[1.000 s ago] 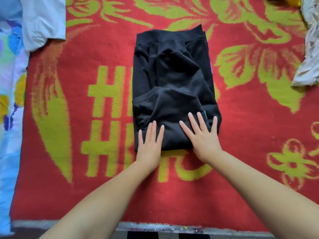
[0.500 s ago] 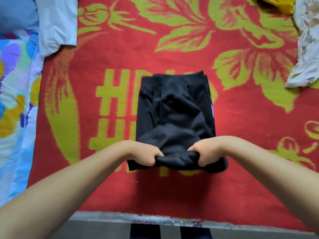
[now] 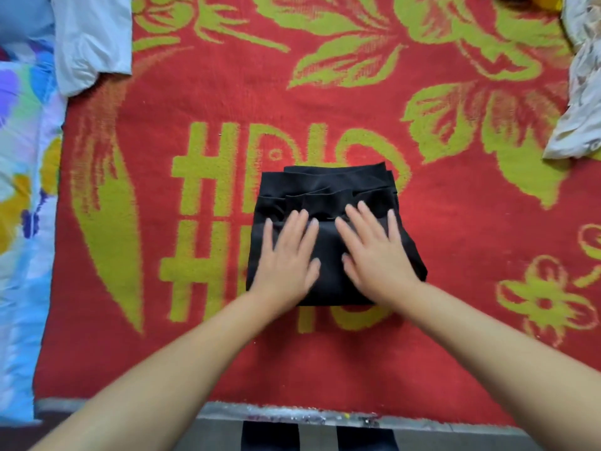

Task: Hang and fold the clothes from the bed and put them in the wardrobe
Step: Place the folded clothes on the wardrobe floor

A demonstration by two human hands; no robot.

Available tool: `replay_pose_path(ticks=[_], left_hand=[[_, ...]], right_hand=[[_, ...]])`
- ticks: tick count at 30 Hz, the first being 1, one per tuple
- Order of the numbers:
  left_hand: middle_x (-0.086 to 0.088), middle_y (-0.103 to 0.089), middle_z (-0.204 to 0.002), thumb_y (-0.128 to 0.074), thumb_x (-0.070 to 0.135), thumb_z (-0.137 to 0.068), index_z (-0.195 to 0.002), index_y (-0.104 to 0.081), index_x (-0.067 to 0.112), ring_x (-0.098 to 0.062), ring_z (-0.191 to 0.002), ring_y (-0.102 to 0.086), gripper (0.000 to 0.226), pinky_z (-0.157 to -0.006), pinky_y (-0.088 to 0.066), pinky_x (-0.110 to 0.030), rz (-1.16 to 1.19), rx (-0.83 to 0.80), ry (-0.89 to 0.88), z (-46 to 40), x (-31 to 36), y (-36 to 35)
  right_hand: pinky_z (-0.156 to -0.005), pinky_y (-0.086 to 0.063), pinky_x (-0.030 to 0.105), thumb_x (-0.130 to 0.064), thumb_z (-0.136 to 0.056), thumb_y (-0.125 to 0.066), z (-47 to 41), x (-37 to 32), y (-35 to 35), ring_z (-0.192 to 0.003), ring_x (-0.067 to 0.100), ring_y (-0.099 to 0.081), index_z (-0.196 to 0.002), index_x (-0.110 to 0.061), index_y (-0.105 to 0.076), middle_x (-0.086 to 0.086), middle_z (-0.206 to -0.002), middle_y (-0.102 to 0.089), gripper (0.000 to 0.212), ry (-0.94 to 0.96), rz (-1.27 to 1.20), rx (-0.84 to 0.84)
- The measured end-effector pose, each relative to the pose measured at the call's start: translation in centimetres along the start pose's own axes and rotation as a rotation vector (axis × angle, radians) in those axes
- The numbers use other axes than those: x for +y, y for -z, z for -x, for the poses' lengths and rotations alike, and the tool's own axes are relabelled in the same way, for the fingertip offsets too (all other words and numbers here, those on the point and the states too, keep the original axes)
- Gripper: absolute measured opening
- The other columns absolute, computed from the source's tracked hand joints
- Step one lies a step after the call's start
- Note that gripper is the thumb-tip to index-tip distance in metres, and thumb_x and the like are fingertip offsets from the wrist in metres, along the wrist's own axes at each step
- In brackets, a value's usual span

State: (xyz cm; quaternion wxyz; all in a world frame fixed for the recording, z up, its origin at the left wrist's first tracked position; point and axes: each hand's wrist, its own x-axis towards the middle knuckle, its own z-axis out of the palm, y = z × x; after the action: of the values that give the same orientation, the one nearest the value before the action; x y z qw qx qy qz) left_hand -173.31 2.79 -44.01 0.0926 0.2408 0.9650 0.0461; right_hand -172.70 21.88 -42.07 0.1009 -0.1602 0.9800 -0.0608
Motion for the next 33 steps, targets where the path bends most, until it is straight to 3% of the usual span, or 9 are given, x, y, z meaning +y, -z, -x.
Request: replay_pose_path(ticks=[4,7,9,15,18,21,24,29,33], left_hand=[[-0.021,0.008,-0.158,-0.06,0.052,-0.08,-0.152,0.003,0.018,-0.032,-0.147,0.006,0.102,-0.113,-0.006,-0.063,-0.004,-0.294,-0.076,5.9,0.6,-3.0],[-0.016,0.046,-0.143,-0.065,0.034,-0.081,-0.132,0.046,0.029,-0.028,-0.135,0.04,0.122,-0.111,0.01,-0.061,-0.069,-0.47,0.016,5.1,-1.0,-4.4],[-0.017,0.046,-0.142,-0.064,0.019,-0.083,-0.129,0.049,0.029,-0.03,-0.137,0.037,0.122,-0.113,0.003,-0.062,-0.086,-0.474,0.074,3.6,-1.1,-4.2],[-0.029,0.012,-0.155,-0.043,-0.011,-0.086,-0.15,0.016,0.021,-0.039,-0.145,0.009,0.093,-0.115,-0.019,-0.052,-0.076,-0.628,0.006,1.9,-0.5,-0.6],[-0.021,-0.033,-0.148,-0.042,-0.003,-0.083,-0.153,-0.014,0.022,-0.035,-0.132,-0.039,0.079,-0.094,-0.04,-0.031,0.145,-0.823,-0.087,-0.1,-2.1,3.4],[-0.01,-0.065,-0.103,-0.044,-0.001,-0.076,-0.11,-0.059,0.016,-0.028,-0.092,-0.061,0.041,-0.066,-0.042,-0.028,0.298,-0.909,-0.098,-4.7,-4.5,7.3],[-0.005,-0.063,-0.08,-0.044,-0.001,-0.074,-0.088,-0.06,0.013,-0.026,-0.077,-0.061,0.025,-0.061,-0.045,-0.029,0.352,-0.723,0.122,-10.1,-7.4,8.6],[-0.008,-0.045,-0.144,-0.044,0.017,-0.093,-0.144,-0.037,0.02,-0.027,-0.134,-0.039,0.051,-0.111,-0.029,-0.046,0.301,-0.282,0.318,-13.2,-8.7,5.1],[0.001,-0.003,-0.161,-0.022,0.042,-0.102,-0.153,-0.005,0.029,-0.016,-0.148,0.002,0.055,-0.113,0.004,-0.057,0.208,-0.178,0.338,-9.8,-6.2,1.3]], right_hand=[[-0.104,-0.009,0.074,-0.053,-0.067,-0.075,5.4,-1.1,-2.7,-0.144,0.042,-0.013,-0.151,-0.022,-0.024,0.016,-0.158,-0.013,0.103,0.086,0.131,-0.312],[-0.102,0.009,0.072,-0.024,-0.087,-0.058,4.8,0.2,-4.3,-0.139,0.04,0.027,-0.142,-0.031,0.03,0.011,-0.15,0.035,0.104,0.058,0.206,-0.371],[-0.101,0.011,0.072,-0.012,-0.089,-0.05,3.3,0.1,-4.1,-0.138,0.04,0.03,-0.139,-0.033,0.036,0.01,-0.145,0.043,0.102,0.023,0.218,-0.382],[-0.107,-0.01,0.069,-0.001,-0.091,-0.047,2.3,-1.8,-1.3,-0.144,0.044,0.01,-0.152,-0.024,0.008,0.014,-0.159,0.011,0.086,-0.027,0.172,-0.587],[-0.108,-0.031,0.052,-0.002,-0.089,-0.044,0.4,-1.2,2.8,-0.141,0.035,-0.025,-0.151,-0.025,-0.02,0.009,-0.154,-0.027,0.071,0.018,-0.003,-0.706],[-0.092,-0.046,0.034,-0.008,-0.084,-0.045,-3.5,0.9,7.1,-0.12,0.027,-0.054,-0.134,-0.029,-0.05,0.005,-0.133,-0.057,0.055,0.083,-0.034,-0.634],[-0.079,-0.042,0.036,-0.011,-0.088,-0.043,-8.5,2.7,8.3,-0.109,0.03,-0.059,-0.12,-0.025,-0.056,0.007,-0.118,-0.061,0.037,0.019,0.108,-0.314],[-0.112,-0.013,0.056,-0.023,-0.1,-0.036,-12.6,3.8,5.2,-0.139,0.028,-0.03,-0.148,-0.023,-0.029,0.011,-0.149,-0.035,0.048,-0.163,0.049,-0.138],[-0.109,0.005,0.066,-0.046,-0.101,-0.025,-9.6,3.0,1.2,-0.148,0.025,0.004,-0.153,-0.027,-0.012,0.005,-0.161,-0.005,0.057,-0.144,0.046,-0.06]])
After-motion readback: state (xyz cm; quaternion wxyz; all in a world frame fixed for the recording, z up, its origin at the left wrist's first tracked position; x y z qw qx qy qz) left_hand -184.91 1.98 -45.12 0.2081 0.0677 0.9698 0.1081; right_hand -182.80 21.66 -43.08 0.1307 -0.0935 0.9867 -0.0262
